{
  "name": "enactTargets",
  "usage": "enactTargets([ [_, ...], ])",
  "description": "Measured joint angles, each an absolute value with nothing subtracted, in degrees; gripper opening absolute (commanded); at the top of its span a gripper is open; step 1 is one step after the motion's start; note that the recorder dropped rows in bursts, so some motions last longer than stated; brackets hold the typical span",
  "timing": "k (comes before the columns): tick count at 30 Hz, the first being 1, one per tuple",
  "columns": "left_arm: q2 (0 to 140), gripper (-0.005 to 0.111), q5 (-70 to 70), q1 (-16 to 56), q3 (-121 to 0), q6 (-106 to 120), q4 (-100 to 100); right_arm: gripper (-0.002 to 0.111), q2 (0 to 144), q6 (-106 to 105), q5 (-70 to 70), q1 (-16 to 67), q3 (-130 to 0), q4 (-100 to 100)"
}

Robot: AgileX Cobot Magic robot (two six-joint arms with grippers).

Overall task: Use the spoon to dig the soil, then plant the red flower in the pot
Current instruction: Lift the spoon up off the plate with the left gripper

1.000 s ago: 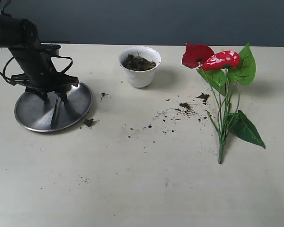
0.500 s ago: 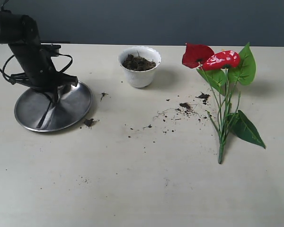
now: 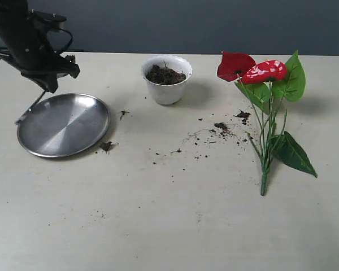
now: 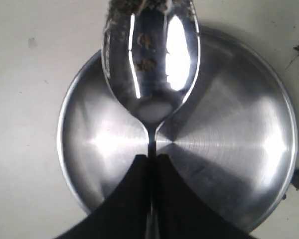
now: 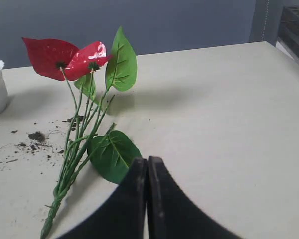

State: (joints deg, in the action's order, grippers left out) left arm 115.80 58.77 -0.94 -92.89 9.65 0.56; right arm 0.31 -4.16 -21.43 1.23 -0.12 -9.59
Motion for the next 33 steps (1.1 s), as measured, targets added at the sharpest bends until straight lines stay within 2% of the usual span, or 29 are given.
enactTargets([
  [12,110.54,0.001,65.57,4.71,-100.03,17.92,-9.61,0.000,0.31,-4.16,-21.43,1.23,-0.12,-9.59],
  [18,110.54,0.001,65.80,9.88,-103.60,22.16,-17.36,0.000,0.31,-4.16,-21.43,1.23,-0.12,-9.59],
  [26,110.54,0.001,65.80,12.85,-109.08,24.19,-21.58,0.000,0.31,-4.16,-21.43,1.23,-0.12,-9.59],
  [33,110.54,0.001,65.56,15.12,-111.85,42.47,-24.69,0.000,0.31,-4.16,-21.43,1.23,-0.12,-9.59],
])
